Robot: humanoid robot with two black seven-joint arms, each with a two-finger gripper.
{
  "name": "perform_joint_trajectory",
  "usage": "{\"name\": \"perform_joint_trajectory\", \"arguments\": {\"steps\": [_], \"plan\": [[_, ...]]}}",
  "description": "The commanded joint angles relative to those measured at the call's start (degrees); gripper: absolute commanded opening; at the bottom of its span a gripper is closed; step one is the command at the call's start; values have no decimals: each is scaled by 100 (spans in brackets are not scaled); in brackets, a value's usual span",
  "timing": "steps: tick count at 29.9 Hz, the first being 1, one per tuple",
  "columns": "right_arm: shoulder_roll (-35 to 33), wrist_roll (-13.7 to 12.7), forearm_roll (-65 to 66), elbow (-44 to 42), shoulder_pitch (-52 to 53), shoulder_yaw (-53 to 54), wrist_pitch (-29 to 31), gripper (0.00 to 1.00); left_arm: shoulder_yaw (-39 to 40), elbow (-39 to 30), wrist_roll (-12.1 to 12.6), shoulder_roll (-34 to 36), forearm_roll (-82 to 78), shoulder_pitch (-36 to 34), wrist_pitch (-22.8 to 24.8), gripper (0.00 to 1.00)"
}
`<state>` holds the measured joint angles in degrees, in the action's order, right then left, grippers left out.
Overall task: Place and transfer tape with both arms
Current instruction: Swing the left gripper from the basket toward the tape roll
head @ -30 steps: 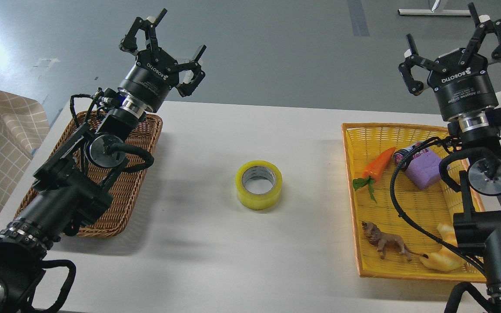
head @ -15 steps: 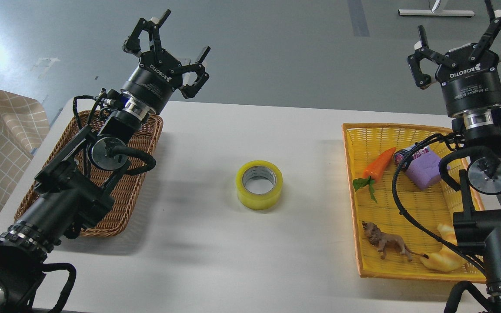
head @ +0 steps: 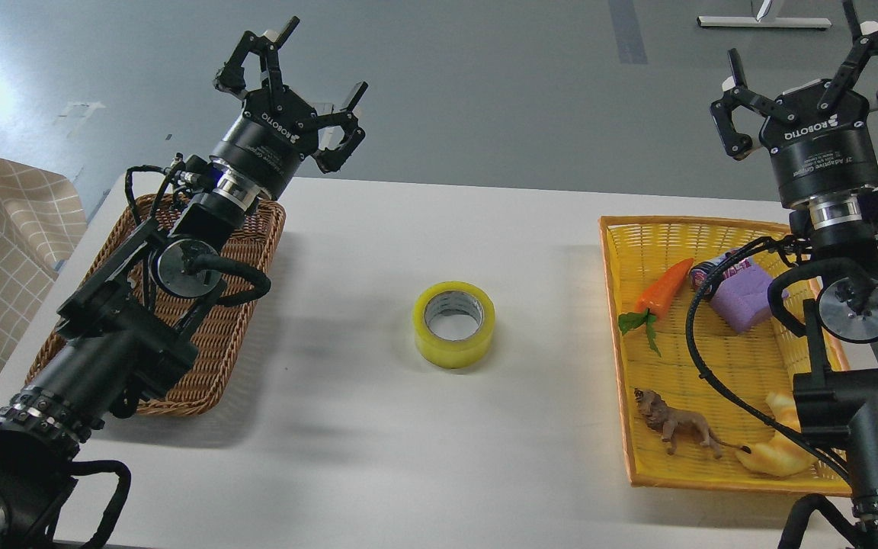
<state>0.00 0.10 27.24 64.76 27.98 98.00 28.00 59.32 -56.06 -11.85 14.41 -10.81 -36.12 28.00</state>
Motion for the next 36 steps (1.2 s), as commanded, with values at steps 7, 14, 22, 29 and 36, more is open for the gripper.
{"name": "perform_joint_trajectory", "arguments": {"steps": [7,14,22,29,36], "plan": [[0,-10,0,1,-21,-26,0,99,-69,7,16,212,-122,-36,0,98],[0,-19,9,1,-100,-26,0,99,-70,-10,-63,203,-1501,-106,0,98],[0,-45,9,-8,-310,-298,0,99,-113,-606,-439,238,-4127,-256,0,98],[0,-45,9,-8,-390,-360,0,99,-157,-986,-493,431,-4999,-212,0,98],[0,-45,-9,1,-442,-360,0,99,-140,-1179,-642,642,-5941,-220,0,98]]}}
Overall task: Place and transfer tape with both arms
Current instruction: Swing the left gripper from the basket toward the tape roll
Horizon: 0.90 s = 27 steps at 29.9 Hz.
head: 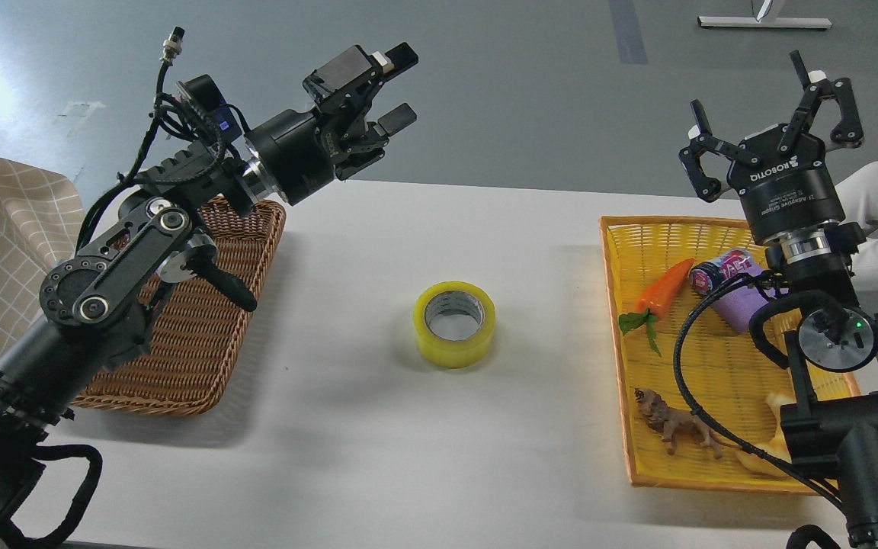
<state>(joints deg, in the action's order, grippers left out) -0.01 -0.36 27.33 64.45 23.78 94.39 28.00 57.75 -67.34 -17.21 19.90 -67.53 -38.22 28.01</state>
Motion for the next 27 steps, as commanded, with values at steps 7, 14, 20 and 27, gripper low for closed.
{"name": "perform_joint_trajectory", "arguments": {"steps": [7,14,20,27], "plan": [[1,1,-18,50,-93,0,0,99,-229,-69,-283,304,-296,-72,-1,98],[1,1,-18,33,-102,0,0,99,-790,-78,-212,479,-778,-317,-1,98],[1,1,-18,24,-111,0,0,99,-1072,-332,-81,532,-1868,-511,-1,98],[1,1,-18,-20,-102,9,0,99,-1678,-535,403,524,-3256,-731,-1,98]]}}
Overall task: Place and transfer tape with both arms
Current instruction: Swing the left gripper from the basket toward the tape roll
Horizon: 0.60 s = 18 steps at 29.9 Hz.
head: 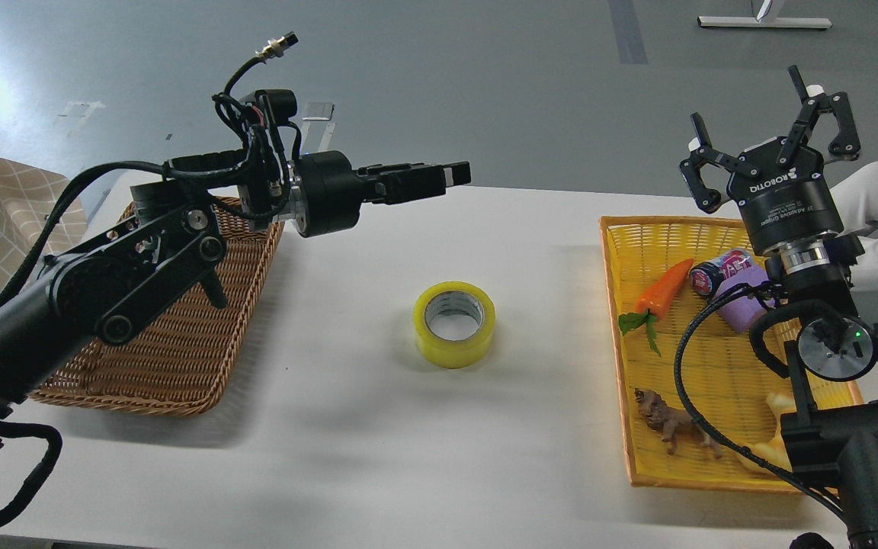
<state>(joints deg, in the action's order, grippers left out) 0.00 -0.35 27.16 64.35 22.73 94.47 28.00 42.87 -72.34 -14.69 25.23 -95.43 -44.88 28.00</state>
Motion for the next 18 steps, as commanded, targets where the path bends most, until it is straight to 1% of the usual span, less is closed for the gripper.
{"name": "perform_joint_trajectory", "arguments": {"steps": [1,6,8,10,11,12,14,15,16,18], "plan": [[0,0,0,-11,3,2,0,99,-270,-51,220,-27,-764,-100,0,98],[0,9,0,-28,-6,10,0,99,-709,-78,449,-62,-1733,-284,0,98],[0,9,0,-28,-6,10,0,99,-1008,-78,598,-71,-1988,-363,0,98],[0,9,0,-28,-6,10,0,99,-1280,-69,826,-80,-2103,-408,0,98],[0,9,0,-28,-6,10,0,99,-1308,-69,879,-80,-2103,-399,0,98],[0,9,0,-28,-15,10,0,99,-1334,-69,1002,-123,-2120,-373,0,98],[0,9,0,-46,-23,10,0,99,-1378,-43,1152,-229,-2138,-346,0,98],[0,9,0,-63,-32,10,0,99,-1456,-17,1292,-308,-2173,-337,0,98],[0,18,0,-72,-32,10,0,99,-1536,-8,1380,-343,-2217,-337,0,98],[0,26,0,-72,-67,10,0,99,-1650,-8,1468,-370,-2243,-337,0,98]]}}
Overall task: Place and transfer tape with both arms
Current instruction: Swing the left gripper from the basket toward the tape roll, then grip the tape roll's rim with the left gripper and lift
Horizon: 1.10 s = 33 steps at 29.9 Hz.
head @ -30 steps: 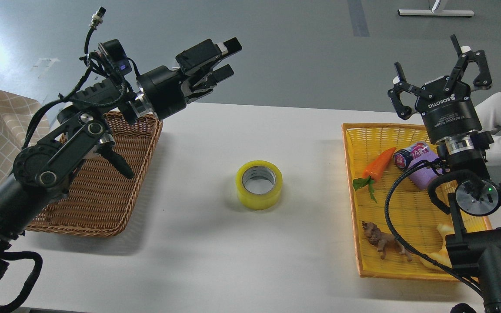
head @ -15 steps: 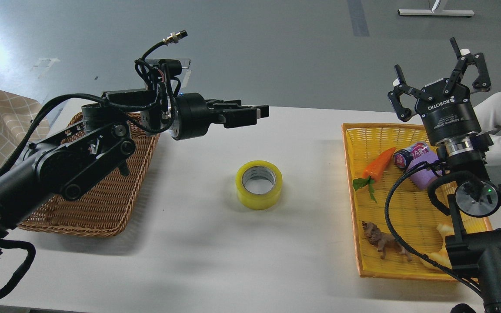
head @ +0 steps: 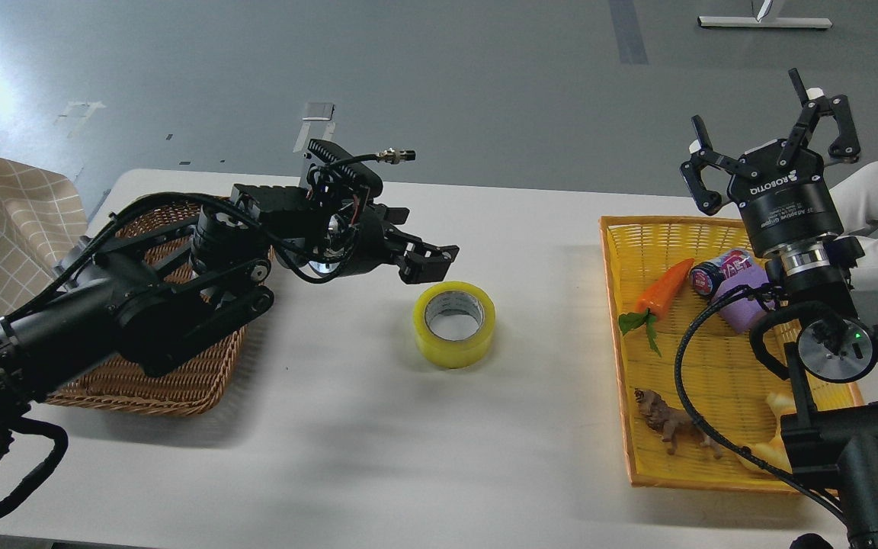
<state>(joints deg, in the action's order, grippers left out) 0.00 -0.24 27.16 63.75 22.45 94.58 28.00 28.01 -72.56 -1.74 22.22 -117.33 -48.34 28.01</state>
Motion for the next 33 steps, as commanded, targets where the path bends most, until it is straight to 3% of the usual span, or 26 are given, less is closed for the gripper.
{"name": "perform_joint_trajectory", "arguments": {"steps": [1,16,33], "plan": [[0,15,0,-20,-47,8,0,99,-190,22,191,-77,-53,-9,-1,98],[0,15,0,-47,-65,-1,0,99,-533,347,261,-341,-53,35,-1,97],[0,15,0,-47,-65,-1,0,99,-560,945,244,-639,-53,44,-1,89]]}}
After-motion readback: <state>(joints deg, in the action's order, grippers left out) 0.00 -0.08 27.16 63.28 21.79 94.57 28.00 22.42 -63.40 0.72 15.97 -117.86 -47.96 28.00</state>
